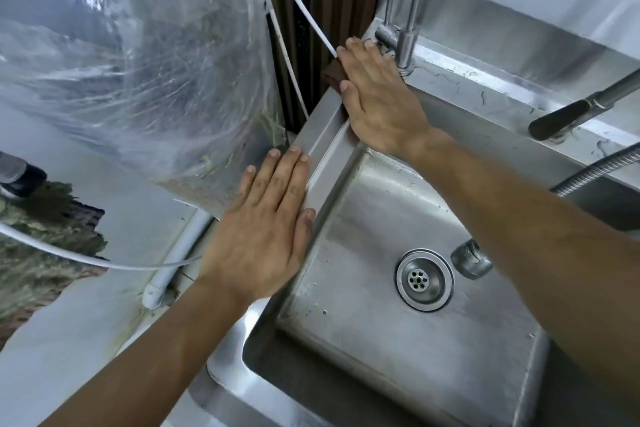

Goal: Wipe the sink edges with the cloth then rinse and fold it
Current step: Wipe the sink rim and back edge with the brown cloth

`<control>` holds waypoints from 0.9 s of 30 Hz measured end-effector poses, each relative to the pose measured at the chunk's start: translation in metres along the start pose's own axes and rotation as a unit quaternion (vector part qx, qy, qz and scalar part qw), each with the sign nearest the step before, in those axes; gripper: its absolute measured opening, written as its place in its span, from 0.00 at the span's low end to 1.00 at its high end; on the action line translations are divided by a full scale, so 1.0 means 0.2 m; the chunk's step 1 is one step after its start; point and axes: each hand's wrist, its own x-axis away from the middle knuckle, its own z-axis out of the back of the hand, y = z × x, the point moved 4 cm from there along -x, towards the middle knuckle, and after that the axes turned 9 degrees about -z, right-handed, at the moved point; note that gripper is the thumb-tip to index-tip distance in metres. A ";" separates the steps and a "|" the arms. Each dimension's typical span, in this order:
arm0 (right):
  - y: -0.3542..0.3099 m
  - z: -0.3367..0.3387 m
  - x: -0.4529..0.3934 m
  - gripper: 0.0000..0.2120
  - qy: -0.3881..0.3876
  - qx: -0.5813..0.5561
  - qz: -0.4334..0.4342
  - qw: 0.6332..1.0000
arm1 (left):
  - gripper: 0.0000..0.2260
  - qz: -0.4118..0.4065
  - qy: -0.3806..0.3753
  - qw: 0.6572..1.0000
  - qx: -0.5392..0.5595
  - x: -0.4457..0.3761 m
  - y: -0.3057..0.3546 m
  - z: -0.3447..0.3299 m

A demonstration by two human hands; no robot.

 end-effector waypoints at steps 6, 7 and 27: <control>0.03 0.00 0.17 0.26 0.000 -0.005 0.053 0.999 | 0.30 -0.044 -0.009 0.999 0.017 -0.18 -0.01 0.03; 0.04 -0.01 0.17 0.26 -0.018 -0.017 0.053 0.998 | 0.30 -0.054 -0.015 0.998 0.024 -0.25 -0.02 0.02; 0.01 0.03 -0.05 0.27 0.003 -0.022 -0.046 0.999 | 0.28 -0.097 -0.003 0.991 0.092 -0.47 -0.10 -0.01</control>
